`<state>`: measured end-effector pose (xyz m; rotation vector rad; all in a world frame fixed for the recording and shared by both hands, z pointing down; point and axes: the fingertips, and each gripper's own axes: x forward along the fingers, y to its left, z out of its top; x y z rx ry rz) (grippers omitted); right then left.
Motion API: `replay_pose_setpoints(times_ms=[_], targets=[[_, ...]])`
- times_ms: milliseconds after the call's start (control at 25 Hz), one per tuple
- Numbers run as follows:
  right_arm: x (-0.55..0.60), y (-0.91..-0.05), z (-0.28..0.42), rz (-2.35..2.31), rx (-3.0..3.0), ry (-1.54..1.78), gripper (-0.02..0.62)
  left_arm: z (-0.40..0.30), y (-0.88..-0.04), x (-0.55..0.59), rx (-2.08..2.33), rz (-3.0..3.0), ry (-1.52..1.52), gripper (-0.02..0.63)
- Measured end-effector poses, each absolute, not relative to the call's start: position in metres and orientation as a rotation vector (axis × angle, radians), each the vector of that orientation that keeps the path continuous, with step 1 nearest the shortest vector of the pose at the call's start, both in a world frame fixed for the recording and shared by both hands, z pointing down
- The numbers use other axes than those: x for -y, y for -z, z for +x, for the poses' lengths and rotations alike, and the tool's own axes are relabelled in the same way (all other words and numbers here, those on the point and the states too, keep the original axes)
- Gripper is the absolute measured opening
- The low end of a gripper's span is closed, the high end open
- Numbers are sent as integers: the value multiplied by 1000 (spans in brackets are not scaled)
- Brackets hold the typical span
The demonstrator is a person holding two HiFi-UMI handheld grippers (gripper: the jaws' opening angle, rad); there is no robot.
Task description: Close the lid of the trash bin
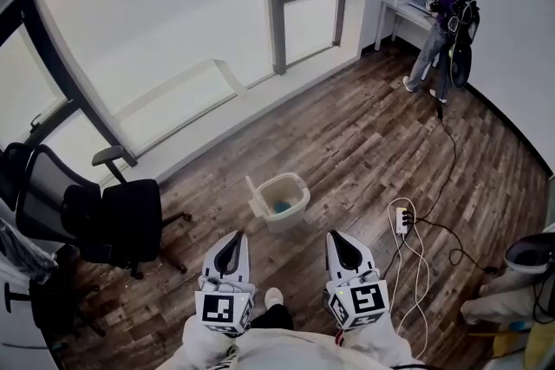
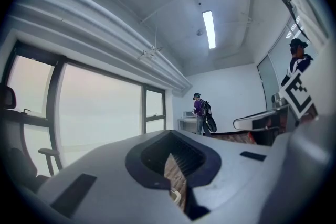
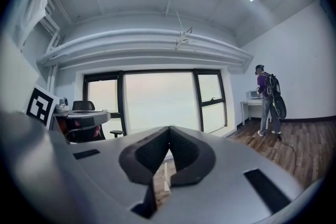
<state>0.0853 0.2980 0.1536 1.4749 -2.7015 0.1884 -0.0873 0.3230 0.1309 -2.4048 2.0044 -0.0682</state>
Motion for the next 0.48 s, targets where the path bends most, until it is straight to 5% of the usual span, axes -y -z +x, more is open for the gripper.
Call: replay_pose_setpoints(times_ms=[480], targets=[[-222, -155, 0, 1519, 2638, -182, 23, -182, -143, -246, -1951, -2421, 83, 5]])
